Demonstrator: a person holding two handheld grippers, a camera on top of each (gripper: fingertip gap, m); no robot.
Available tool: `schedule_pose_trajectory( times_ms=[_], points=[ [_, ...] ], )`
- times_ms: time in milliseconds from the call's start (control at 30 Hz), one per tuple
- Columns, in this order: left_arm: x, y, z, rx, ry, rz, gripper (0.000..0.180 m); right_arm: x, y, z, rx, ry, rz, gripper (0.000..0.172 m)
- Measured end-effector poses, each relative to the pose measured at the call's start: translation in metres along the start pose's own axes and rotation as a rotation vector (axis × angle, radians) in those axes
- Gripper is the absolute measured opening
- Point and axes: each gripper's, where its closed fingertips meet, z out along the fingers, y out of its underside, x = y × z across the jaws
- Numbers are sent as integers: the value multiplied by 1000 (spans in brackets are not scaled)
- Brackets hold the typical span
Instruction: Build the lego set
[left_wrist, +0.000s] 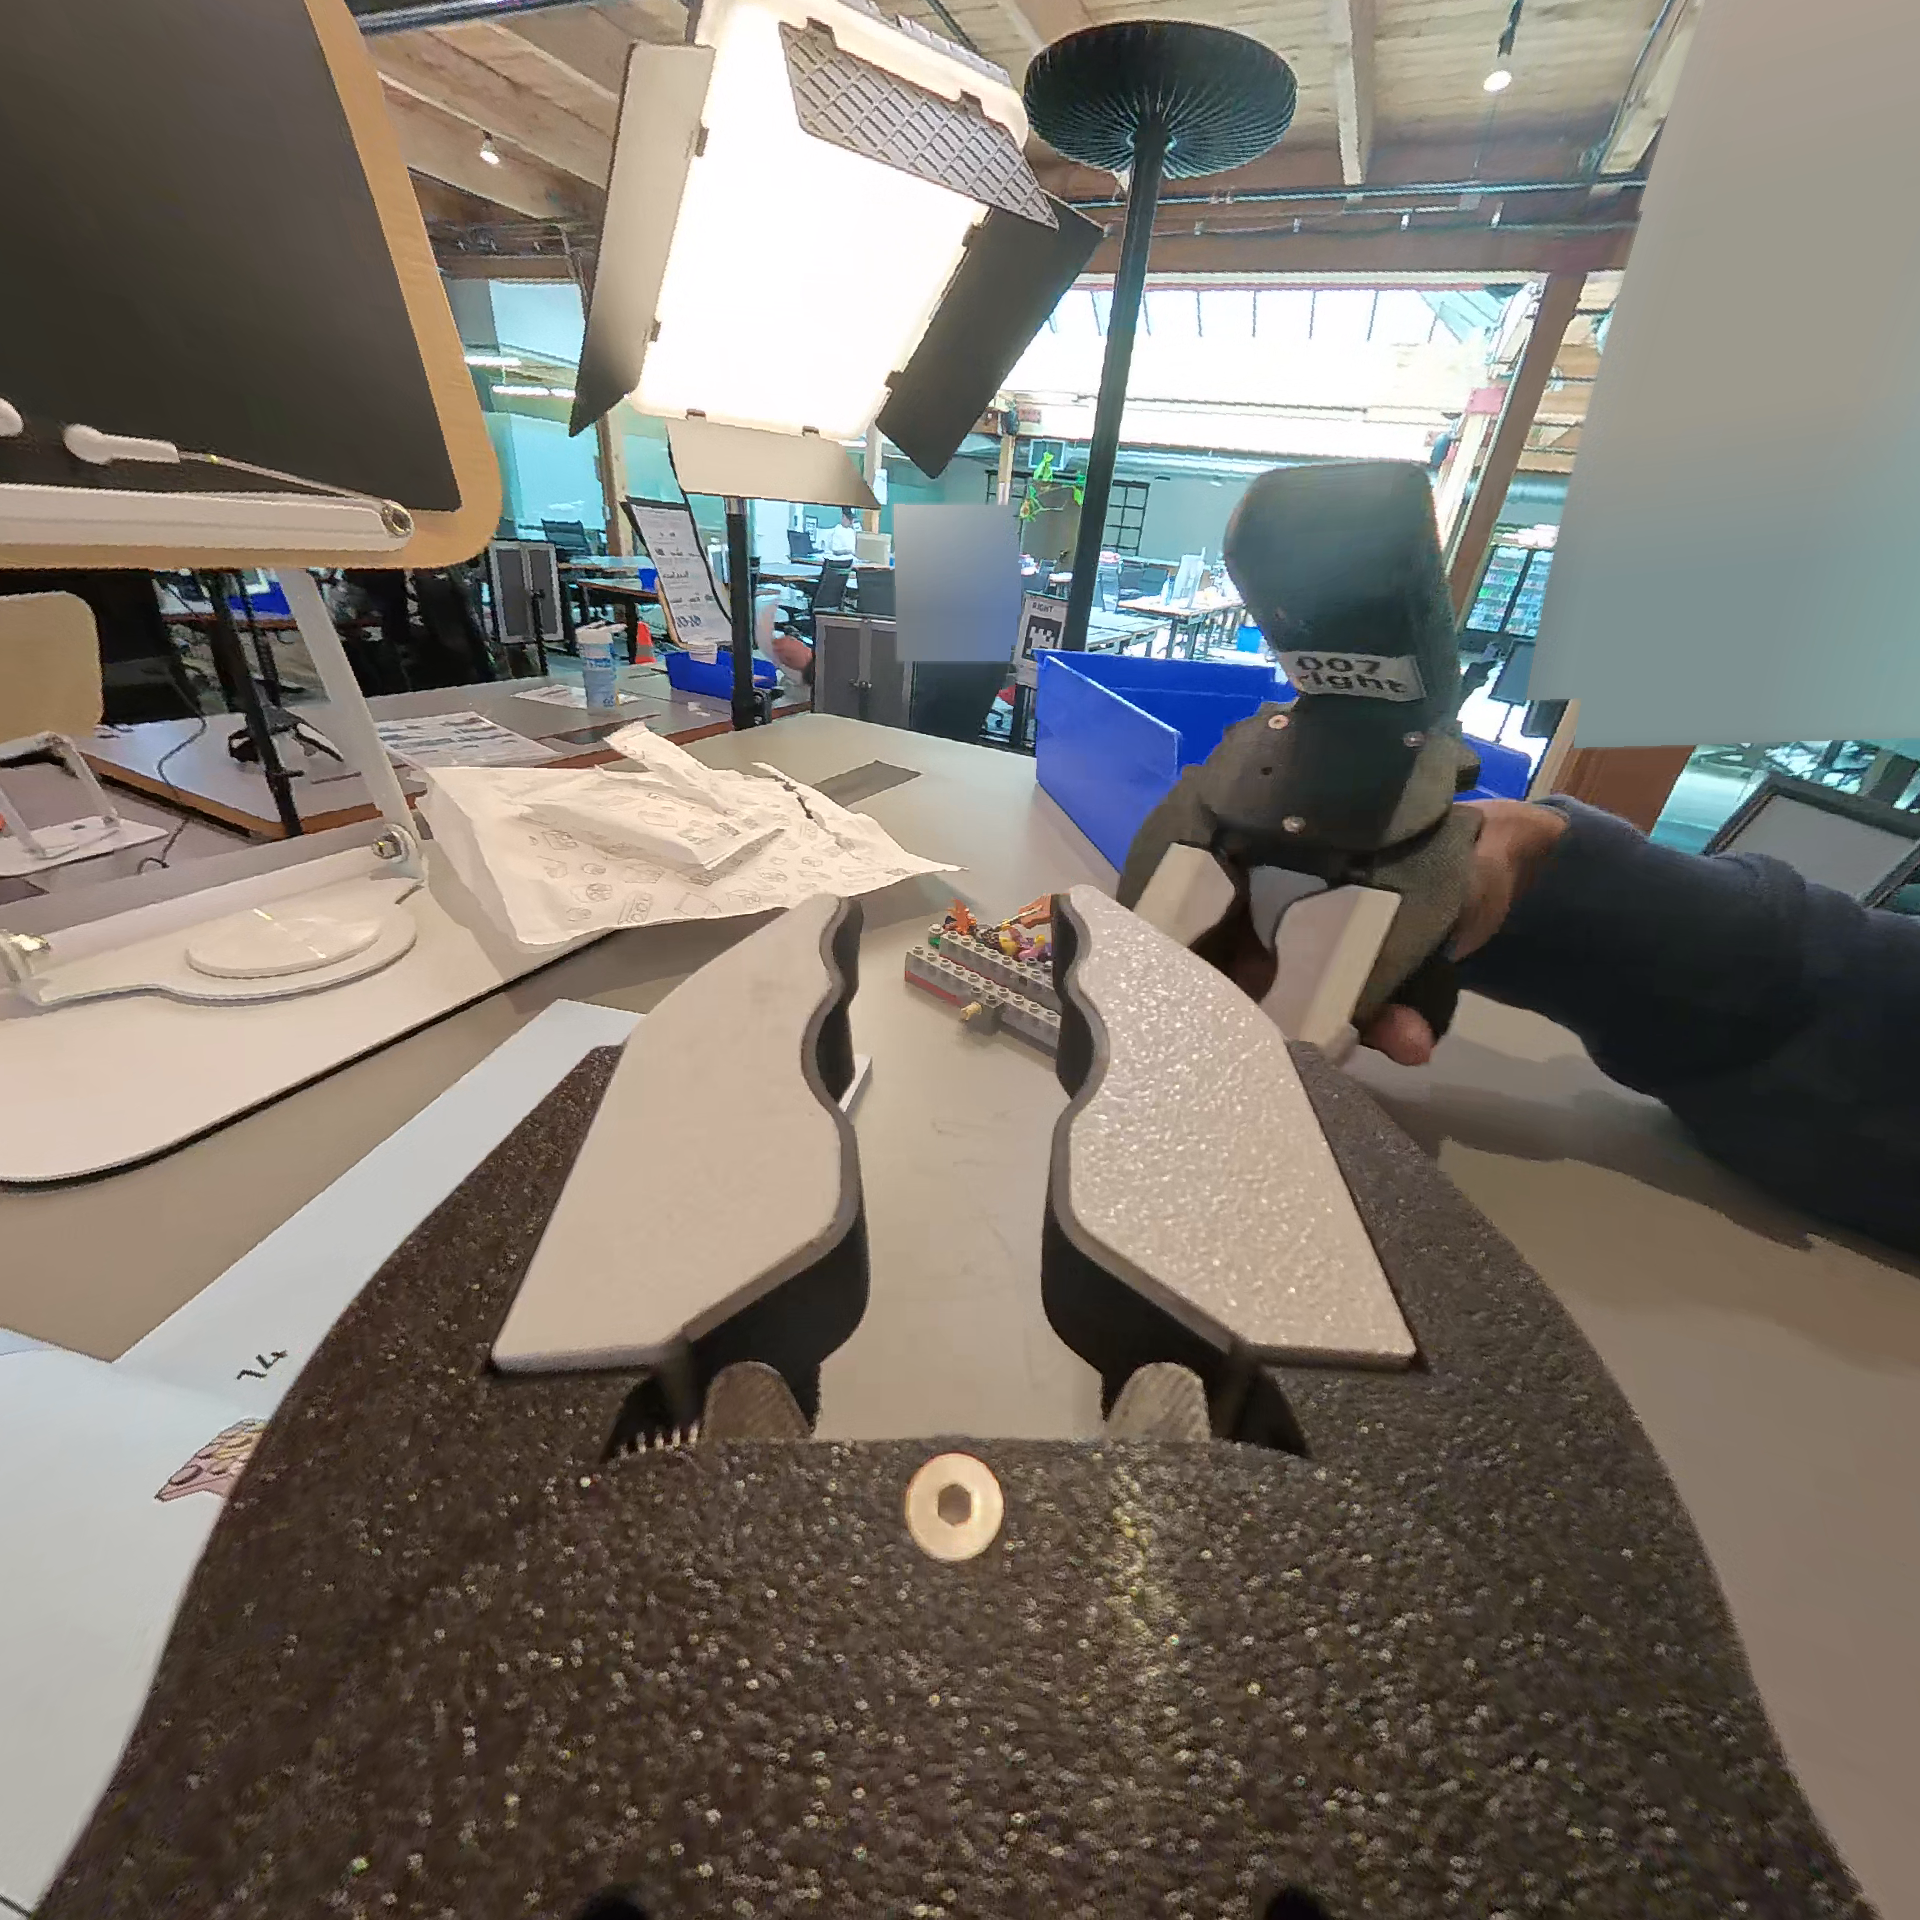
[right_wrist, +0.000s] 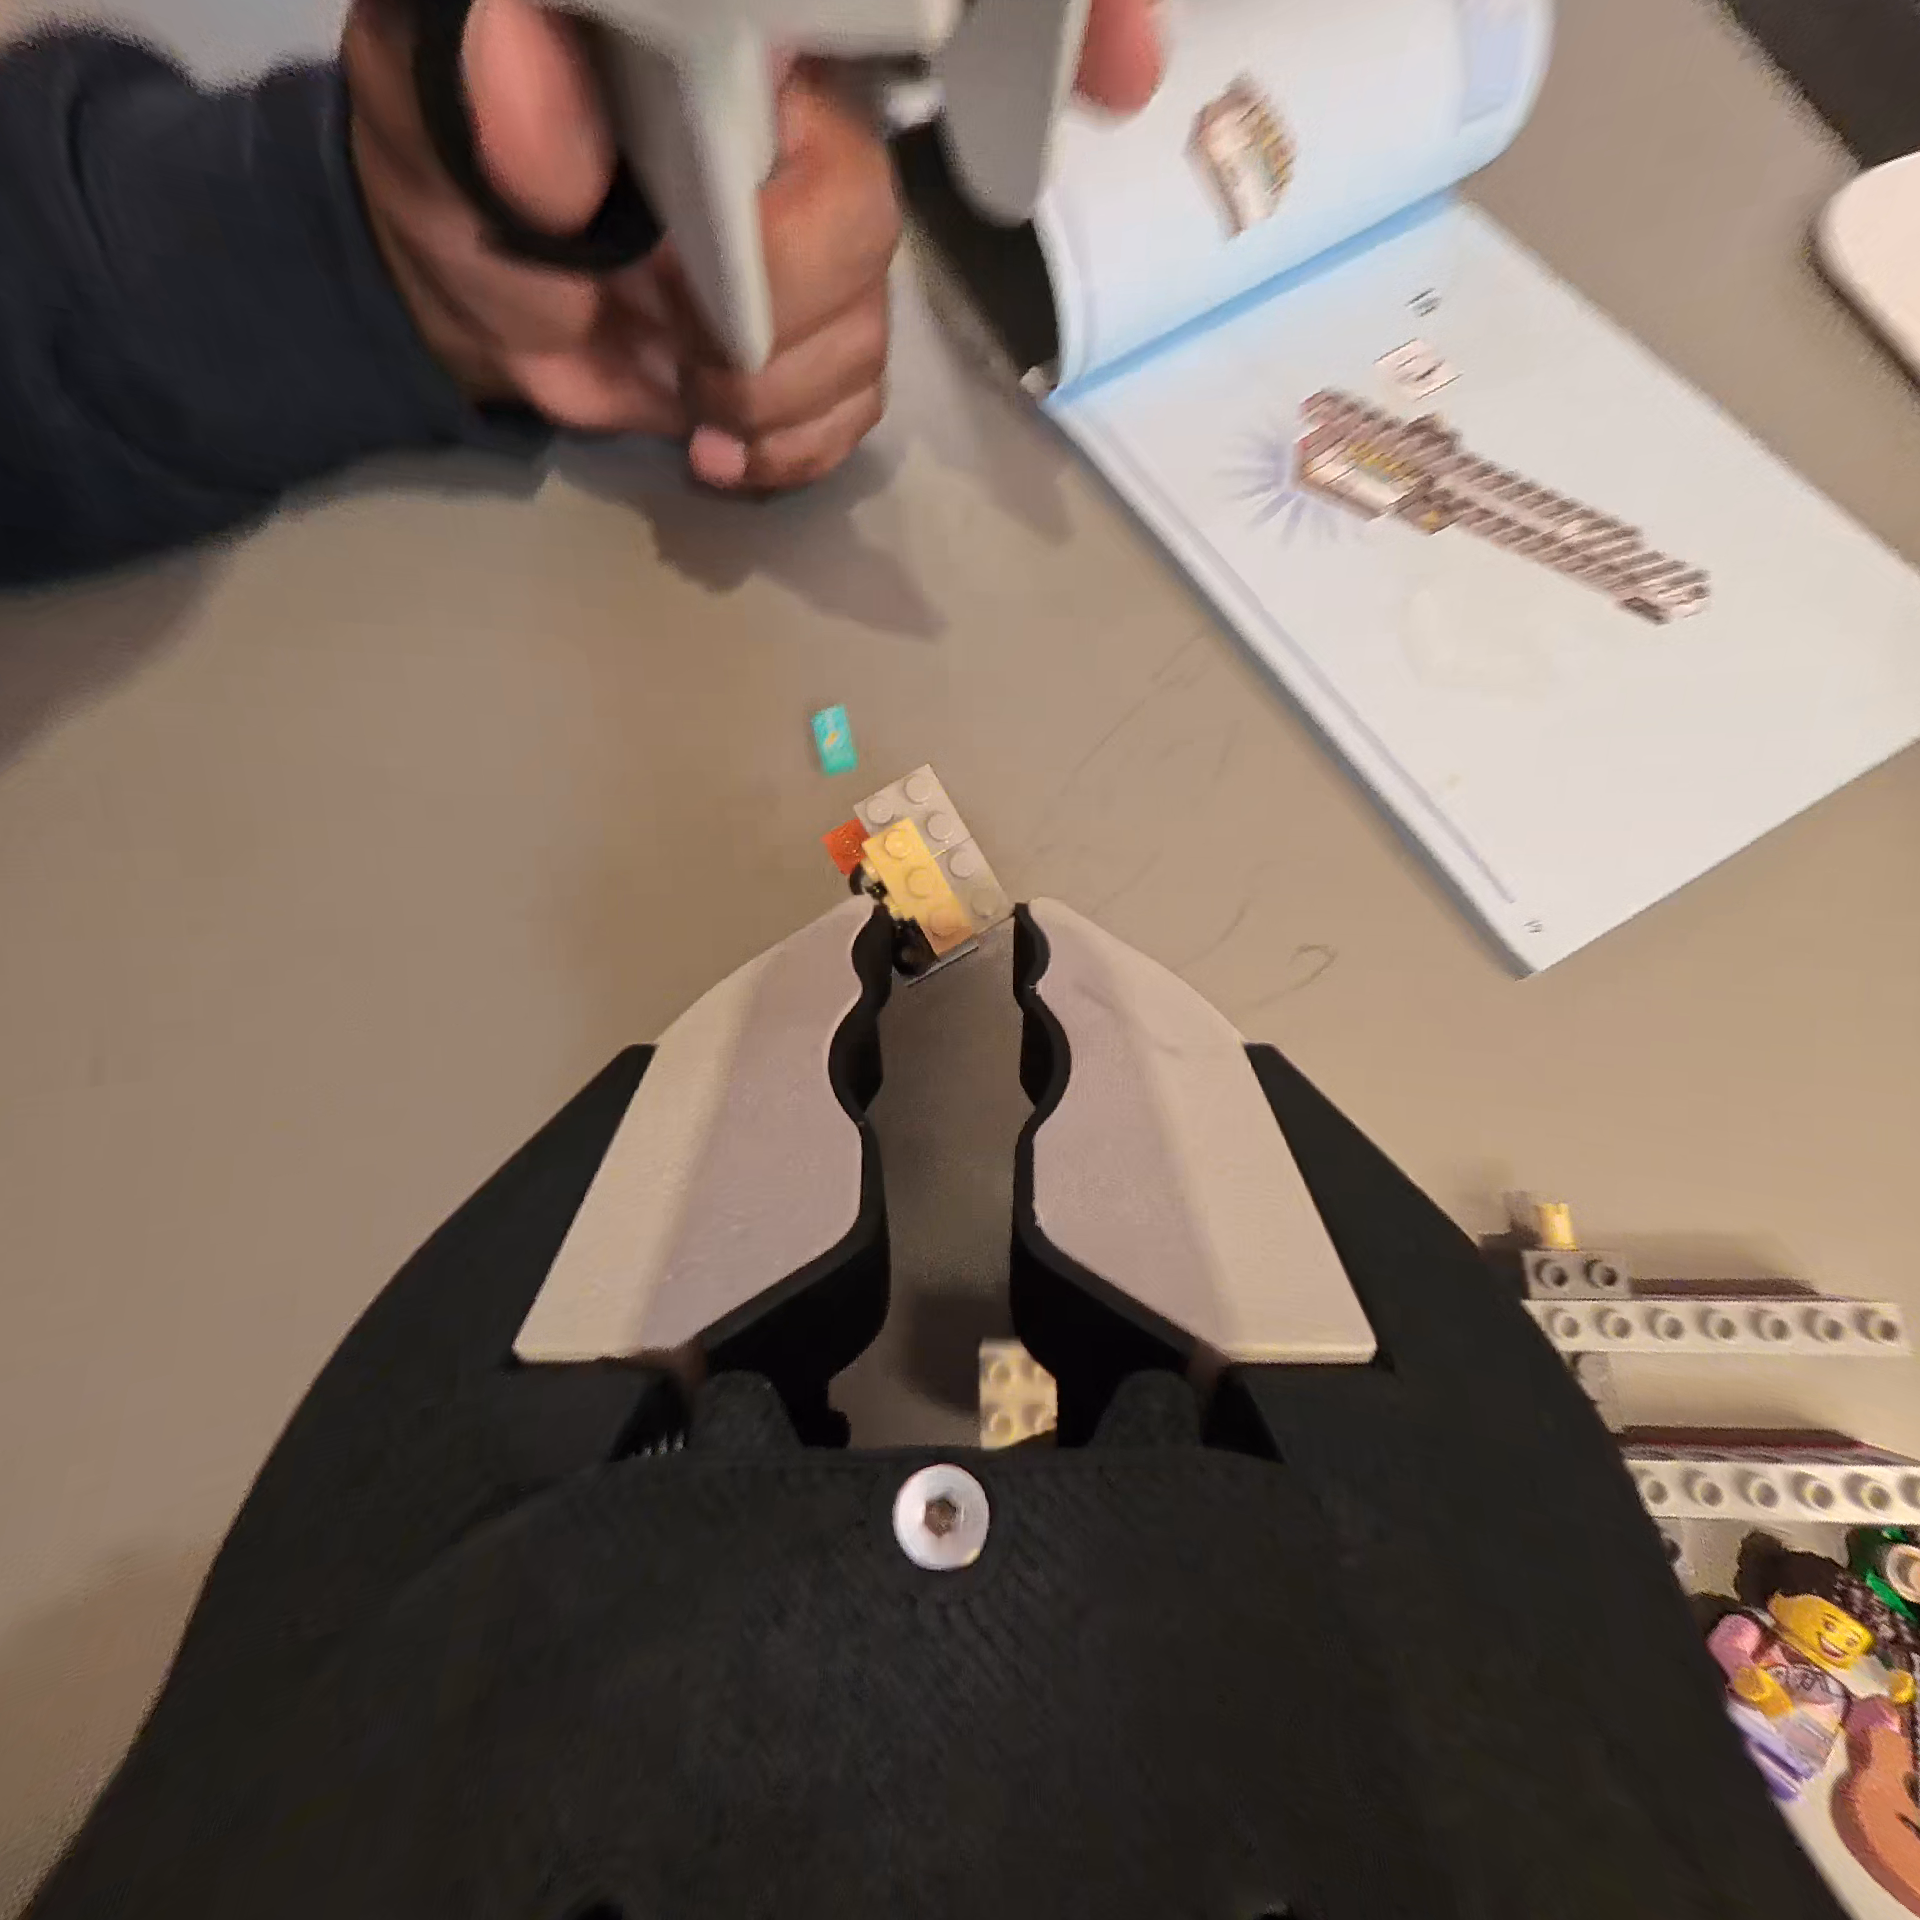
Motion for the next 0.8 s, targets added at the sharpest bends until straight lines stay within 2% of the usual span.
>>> schedule_pose_trajectory(
  times_ms=[67, 200, 367, 533, 733, 800],
  points=[
    [-1, 2, -1, -9, 15, -26, 35, 11, -16, -2, 99, 34, 99, 22],
    [1, 4, -1, -31, 45, -70, 36, 18, -45, -8, 314, -51, 373, 22],
    [6, 9, 1, -67, 82, -103, 35, 13, -60, -9, 432, -192, 578, 22],
    [10, 13, 2, -101, 116, -133, 35, 10, -68, -7, 491, -274, 680, 22],
    [15, 19, 2, -143, 159, -173, 35, 4, -76, -8, 536, -323, 689, 21],
    [16, 18, 1, -141, 171, -178, 28, 2, -76, -6, 528, -326, 682, 22]
  ],
)
